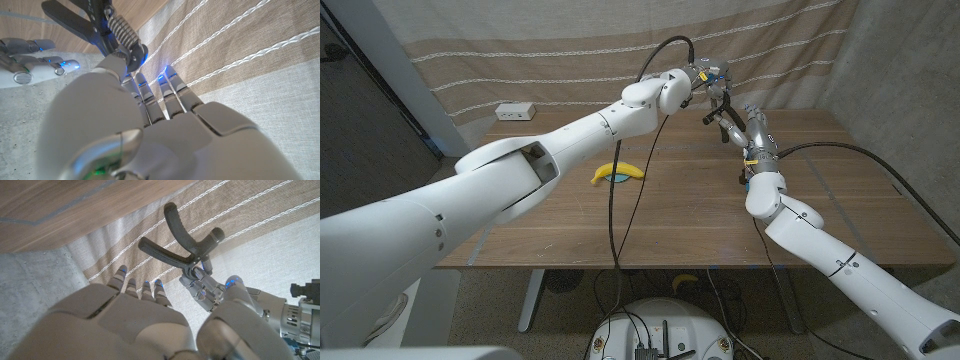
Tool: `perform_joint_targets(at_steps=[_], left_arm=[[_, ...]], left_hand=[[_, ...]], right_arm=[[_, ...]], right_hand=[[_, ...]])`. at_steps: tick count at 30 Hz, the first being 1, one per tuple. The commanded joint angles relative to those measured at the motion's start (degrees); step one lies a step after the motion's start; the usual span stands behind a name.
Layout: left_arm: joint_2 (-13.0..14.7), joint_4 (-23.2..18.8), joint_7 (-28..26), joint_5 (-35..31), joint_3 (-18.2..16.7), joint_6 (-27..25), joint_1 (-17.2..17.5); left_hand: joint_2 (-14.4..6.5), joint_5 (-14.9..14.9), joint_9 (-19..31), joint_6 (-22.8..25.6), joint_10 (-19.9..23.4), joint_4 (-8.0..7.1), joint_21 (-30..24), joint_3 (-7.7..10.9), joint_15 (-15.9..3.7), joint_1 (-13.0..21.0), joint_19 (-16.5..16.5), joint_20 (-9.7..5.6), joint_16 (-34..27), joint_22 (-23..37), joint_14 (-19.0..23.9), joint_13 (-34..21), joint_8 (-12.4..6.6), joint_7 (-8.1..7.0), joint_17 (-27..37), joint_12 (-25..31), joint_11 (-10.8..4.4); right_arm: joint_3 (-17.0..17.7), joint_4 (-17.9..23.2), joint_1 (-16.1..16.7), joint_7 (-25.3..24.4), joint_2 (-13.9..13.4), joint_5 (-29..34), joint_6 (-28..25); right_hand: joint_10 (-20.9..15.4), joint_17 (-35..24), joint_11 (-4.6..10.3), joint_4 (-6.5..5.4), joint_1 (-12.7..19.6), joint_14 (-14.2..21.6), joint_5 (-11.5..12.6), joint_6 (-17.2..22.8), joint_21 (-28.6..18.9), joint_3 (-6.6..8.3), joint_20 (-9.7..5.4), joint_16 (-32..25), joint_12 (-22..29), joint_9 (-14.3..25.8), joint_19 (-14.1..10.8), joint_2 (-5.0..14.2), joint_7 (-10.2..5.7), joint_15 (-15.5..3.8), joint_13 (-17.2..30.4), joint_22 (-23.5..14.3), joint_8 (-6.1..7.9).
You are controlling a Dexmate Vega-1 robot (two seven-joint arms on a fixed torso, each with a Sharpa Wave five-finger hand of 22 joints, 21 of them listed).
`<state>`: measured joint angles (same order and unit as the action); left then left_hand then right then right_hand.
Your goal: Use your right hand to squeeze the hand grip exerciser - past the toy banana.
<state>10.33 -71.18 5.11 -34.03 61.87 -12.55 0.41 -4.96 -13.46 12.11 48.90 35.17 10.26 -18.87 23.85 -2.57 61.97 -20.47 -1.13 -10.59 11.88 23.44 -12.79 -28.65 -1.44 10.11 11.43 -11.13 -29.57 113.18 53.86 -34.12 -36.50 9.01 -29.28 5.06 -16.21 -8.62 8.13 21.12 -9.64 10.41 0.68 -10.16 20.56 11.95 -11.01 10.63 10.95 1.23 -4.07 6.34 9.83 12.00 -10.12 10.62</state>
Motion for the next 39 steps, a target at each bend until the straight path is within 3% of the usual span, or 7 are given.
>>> perform_joint_targets(at_steps=[1,13,24,29,39], left_arm=[[-1.4,0.4,2.3,2.6,-0.4,-3.2,-0.8],[-1.8,1.2,3.9,4.8,0.2,-4.0,-2.0],[-2.0,1.9,3.7,5.9,0.6,-4.0,-2.6],[-1.8,1.7,3.4,6.5,0.3,-4.0,-2.8],[-1.7,1.5,2.7,7.6,-0.3,-3.7,-2.8]], left_hand=[[0.2,-0.5,18.3,2.9,0.4,-0.04,-0.4,0.55,-7.6,-0.2,0.0,0.07,0.0,0.1,-0.1,0.0,-11.2,3.02,0.2,0.3,0.09],[0.2,-0.7,18.5,2.7,0.4,0.15,-0.5,0.87,-7.49,0.3,0.1,0.12,-0.1,0.1,-0.2,0.0,-11.44,3.28,0.1,0.3,0.58],[0.2,-0.8,18.6,2.6,0.5,0.11,-0.6,0.89,-7.37,0.5,0.1,0.25,-0.1,0.1,-0.2,0.0,-11.49,3.48,0.2,0.3,0.58],[0.3,-0.9,18.5,2.7,0.6,0.06,-0.6,0.9,-7.33,0.5,0.1,0.26,-0.2,0.1,-0.2,0.0,-11.55,3.54,0.2,0.3,0.65],[0.3,-1.0,18.6,2.6,0.7,0.04,-0.7,0.96,-7.31,0.6,0.1,0.29,-0.2,0.2,-0.2,0.0,-11.64,3.62,0.2,0.4,0.71]], right_arm=[[-1.7,-0.5,-2.3,1.0,1.5,1.6,-4.3],[-3.5,-2.8,-5.2,1.6,3.1,2.2,-8.2],[-5.3,-2.1,-7.4,4.1,2.8,2.1,-14.0],[-6.4,-2.3,-8.5,4.6,2.9,2.4,-16.5],[-8.8,-2.9,-11.3,5.5,3.5,2.9,-22.2]], right_hand=[[0.7,-0.1,-0.22,-0.14,-0.3,-1.9,0.6,-0.5,0.1,-0.15,0.29,0.2,0.1,0.0,0.9,-0.33,0.53,0.12,0.0,-0.2,0.31],[2.4,0.1,-0.6,-0.21,-0.4,-3.0,0.7,-1.9,-0.1,-0.54,0.27,0.2,-0.1,0.0,1.8,-0.58,0.78,-0.28,0.0,-0.2,-0.04],[4.4,0.4,-1.67,-0.28,-0.7,-4.7,0.9,-3.2,-0.1,-1.07,0.29,0.2,-0.2,0.1,3.4,-0.92,1.44,1.07,0.0,-0.1,-0.09],[7.1,0.6,-2.22,-0.22,-0.5,-7.1,1.3,-5.3,0.1,-1.45,0.29,0.5,-0.3,0.1,5.8,-1.13,2.03,1.58,0.0,-0.1,-0.34],[9.5,0.9,-3.43,0.14,0.5,-9.1,2.0,-8.0,-0.2,-1.9,0.27,0.2,0.0,0.1,7.9,-1.61,3.43,2.28,-0.1,-0.1,-0.31]])
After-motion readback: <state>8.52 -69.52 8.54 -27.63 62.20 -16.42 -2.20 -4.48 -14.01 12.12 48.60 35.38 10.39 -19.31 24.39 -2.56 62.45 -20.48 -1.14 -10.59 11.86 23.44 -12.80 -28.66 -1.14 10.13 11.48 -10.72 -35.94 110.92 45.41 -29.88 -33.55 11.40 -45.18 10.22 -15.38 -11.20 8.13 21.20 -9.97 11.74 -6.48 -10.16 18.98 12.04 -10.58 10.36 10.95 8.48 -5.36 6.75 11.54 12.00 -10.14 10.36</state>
